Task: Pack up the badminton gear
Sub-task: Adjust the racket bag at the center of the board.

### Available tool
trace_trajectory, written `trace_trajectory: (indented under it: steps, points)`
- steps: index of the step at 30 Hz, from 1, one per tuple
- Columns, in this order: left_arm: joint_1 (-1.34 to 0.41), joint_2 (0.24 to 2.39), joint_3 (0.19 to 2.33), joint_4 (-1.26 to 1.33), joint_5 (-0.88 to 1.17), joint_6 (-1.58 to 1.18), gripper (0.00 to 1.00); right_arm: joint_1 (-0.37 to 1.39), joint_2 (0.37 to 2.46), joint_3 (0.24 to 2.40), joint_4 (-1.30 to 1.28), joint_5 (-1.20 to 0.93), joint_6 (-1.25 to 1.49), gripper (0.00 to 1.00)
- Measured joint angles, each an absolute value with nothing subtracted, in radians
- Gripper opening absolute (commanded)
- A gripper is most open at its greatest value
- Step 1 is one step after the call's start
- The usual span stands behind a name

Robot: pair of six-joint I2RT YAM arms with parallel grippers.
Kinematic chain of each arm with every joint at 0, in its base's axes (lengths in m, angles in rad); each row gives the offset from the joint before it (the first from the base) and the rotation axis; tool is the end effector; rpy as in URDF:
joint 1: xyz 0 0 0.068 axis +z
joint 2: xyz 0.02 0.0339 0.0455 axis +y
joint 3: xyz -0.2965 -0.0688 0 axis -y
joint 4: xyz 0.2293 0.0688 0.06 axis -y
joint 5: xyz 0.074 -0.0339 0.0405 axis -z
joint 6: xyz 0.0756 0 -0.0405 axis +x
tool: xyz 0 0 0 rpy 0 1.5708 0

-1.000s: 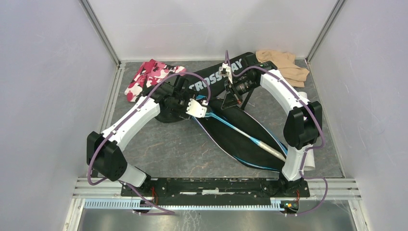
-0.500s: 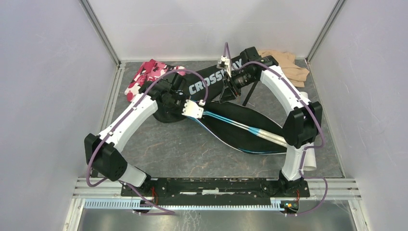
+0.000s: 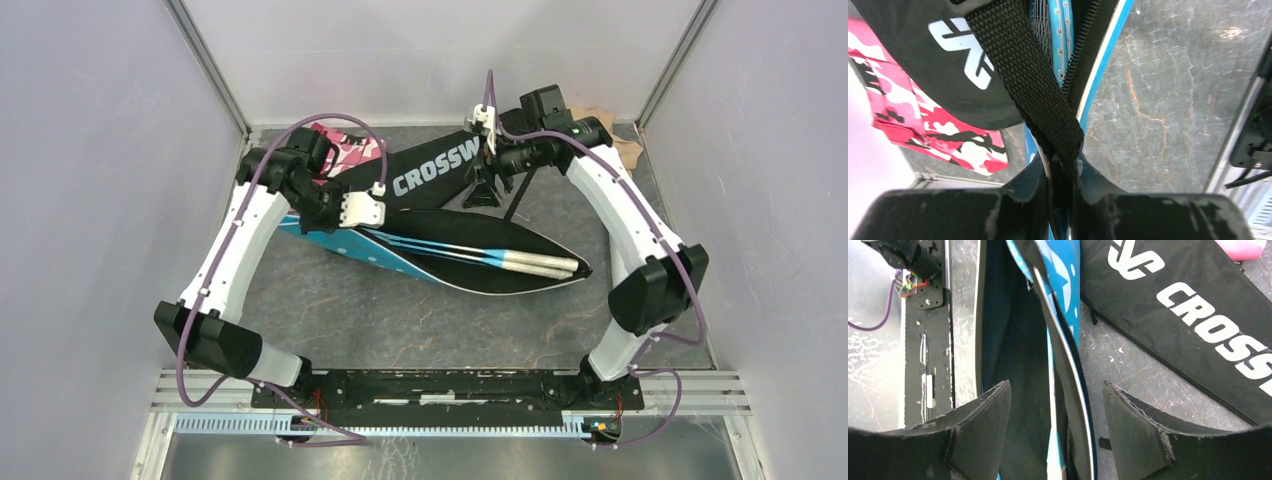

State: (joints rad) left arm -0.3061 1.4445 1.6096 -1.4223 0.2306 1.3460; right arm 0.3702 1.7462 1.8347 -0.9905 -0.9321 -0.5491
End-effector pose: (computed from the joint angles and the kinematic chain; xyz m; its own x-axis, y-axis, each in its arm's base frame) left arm 0.2279 -0.0902 0.3641 0.1493 0.9481 -0.2807 0.9646 -0.0772 0.2523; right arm 0.3217 0.1900 0.3921 -0.2691 -0.4382 -0.8577 -0.9616 0.1723 0.2137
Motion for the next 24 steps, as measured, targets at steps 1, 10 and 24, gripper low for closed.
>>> trace_trajectory:
  steps: [1,10,24]
  points:
    - [-0.297,1.446,1.613,-1.43,0.239,1.341,0.02,0.37,1.725,1.819,-0.991,-0.93,-0.565,0.73]
    - [-0.241,1.549,1.659,-1.491,0.378,1.237,0.02,0.415,1.521,1.503,-1.015,-0.863,-0.785,0.76]
    - [-0.224,1.589,1.658,-1.491,0.466,1.175,0.02,0.559,1.396,1.155,-0.895,-0.635,-0.88,0.48]
